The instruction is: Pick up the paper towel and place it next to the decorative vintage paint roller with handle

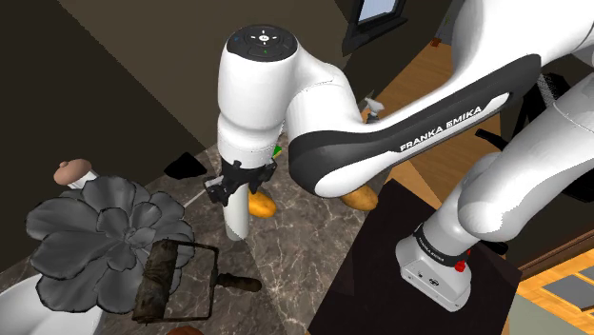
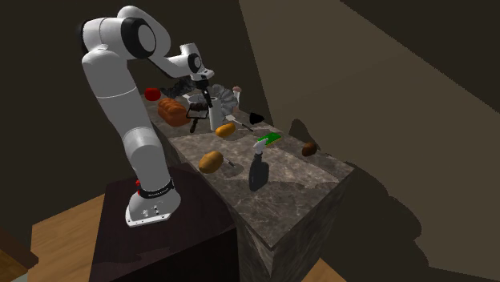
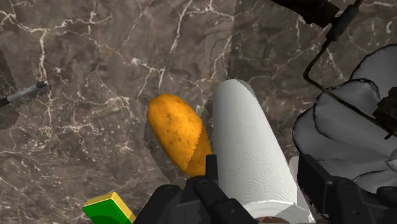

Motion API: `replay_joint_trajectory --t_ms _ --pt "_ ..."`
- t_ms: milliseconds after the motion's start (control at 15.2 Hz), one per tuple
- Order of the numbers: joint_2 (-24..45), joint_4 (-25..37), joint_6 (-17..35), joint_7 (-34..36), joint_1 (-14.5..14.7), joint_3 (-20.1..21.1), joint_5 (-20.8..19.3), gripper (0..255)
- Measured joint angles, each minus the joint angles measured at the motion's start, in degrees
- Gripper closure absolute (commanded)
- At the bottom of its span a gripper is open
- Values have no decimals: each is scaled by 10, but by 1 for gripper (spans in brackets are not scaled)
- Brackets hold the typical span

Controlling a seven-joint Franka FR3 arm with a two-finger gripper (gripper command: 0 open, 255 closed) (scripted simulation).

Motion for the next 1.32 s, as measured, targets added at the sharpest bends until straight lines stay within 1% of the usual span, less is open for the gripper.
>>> replay_joint_trajectory --t_ms 132,198,594,858,924,1320 --pt "0 0 0 0 0 0 0 255" --pt "0 0 0 0 0 0 0 0" --pt "0 0 0 0 0 0 0 0" --pt "-37 26 -50 -28 7 -6 37 0" --pt "-45 27 -56 -32 9 -8 44 0" --pt "-52 31 -66 -35 11 -9 50 0"
